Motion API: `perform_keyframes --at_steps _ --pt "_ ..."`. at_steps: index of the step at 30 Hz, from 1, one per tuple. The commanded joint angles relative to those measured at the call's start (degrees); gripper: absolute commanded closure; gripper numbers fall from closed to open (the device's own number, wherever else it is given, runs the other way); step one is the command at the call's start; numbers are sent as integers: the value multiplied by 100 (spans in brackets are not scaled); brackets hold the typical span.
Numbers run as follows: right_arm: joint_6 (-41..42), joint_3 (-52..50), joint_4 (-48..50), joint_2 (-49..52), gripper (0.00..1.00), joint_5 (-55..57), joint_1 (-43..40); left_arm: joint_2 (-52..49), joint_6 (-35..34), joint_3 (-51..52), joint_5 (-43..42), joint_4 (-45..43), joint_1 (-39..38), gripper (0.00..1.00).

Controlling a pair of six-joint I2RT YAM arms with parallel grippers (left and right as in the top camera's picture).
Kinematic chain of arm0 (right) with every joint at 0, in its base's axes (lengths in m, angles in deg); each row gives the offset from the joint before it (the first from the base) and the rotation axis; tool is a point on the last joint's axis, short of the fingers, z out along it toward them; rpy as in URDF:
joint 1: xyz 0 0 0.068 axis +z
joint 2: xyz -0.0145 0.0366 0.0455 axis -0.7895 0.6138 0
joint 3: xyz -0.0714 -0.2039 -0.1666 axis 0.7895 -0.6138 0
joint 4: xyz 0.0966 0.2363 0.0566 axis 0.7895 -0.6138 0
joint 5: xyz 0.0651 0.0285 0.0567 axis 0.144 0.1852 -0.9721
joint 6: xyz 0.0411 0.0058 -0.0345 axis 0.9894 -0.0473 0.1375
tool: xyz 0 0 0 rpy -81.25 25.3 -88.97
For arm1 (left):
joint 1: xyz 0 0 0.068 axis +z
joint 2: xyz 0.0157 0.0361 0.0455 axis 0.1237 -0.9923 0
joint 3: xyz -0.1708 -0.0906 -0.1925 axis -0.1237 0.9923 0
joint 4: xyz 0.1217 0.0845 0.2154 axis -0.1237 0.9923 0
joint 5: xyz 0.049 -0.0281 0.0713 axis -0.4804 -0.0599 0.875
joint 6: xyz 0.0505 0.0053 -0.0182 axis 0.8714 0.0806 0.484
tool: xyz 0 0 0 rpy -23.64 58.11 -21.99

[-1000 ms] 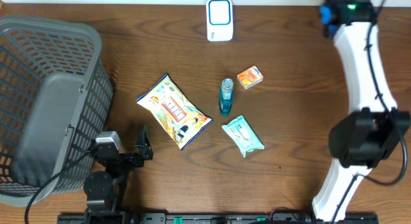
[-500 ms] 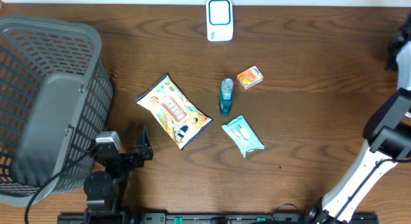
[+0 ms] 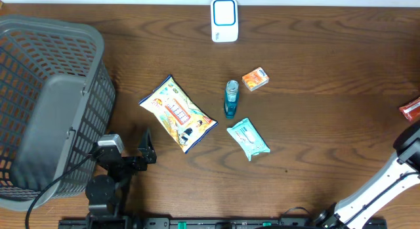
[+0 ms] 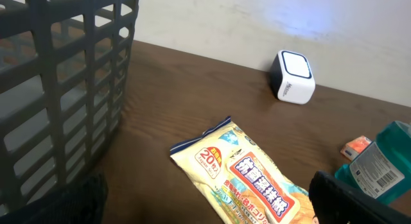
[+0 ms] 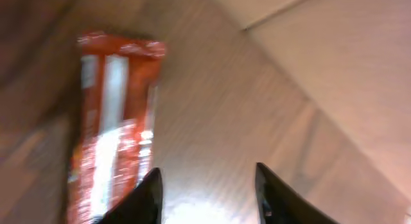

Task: Scan the item barcode
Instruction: 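Move the bar to the table's right edge and release it, then move the right gripper back toward the Listerine bottle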

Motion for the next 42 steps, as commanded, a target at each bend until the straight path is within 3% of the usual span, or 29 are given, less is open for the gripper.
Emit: perform_keyframes --at_steps 1,4,7,11,14,22,26,30,35,36,38,40,42 --pt "127 42 -28 -498 56 -1604 155 35 -55 61 31 138 -22 0" --pt "160 42 -59 -951 39 -2312 286 35 -55 61 28 138 -22 0" --pt "756 42 -144 -1733 11 -3320 540 35 -55 61 28 138 -22 0" --pt "1104 42 -267 -2323 1 -4444 879 35 -55 61 28 138 -22 0" --pt "1307 42 -492 -2612 1 -4887 1296 35 -55 61 28 138 -22 0" --pt "1867 39 -1818 -2785 1 -4819 2973 35 -55 61 28 138 -22 0" --pt "2675 39 -2455 -2723 1 -4564 3875 35 -55 61 28 138 -22 0" --pt "3864 39 -2667 -2715 1 -4669 4666 35 -55 61 31 138 -22 0" --pt "4022 39 -2498 -2715 1 -4767 5445 35 -55 61 31 138 -22 0" --pt "4076 39 -2496 -2715 8 -4579 5635 35 -52 61 28 138 -22 0" --pt "4693 39 -2680 -2693 10 -4240 5925 35 -55 61 28 138 -22 0" --pt "6406 37 -3274 -2647 1 -3829 6297 35 -55 61 31 138 -22 0" --pt "7401 37 -3504 -2601 1 -3613 6520 35 -55 61 28 138 -22 0"
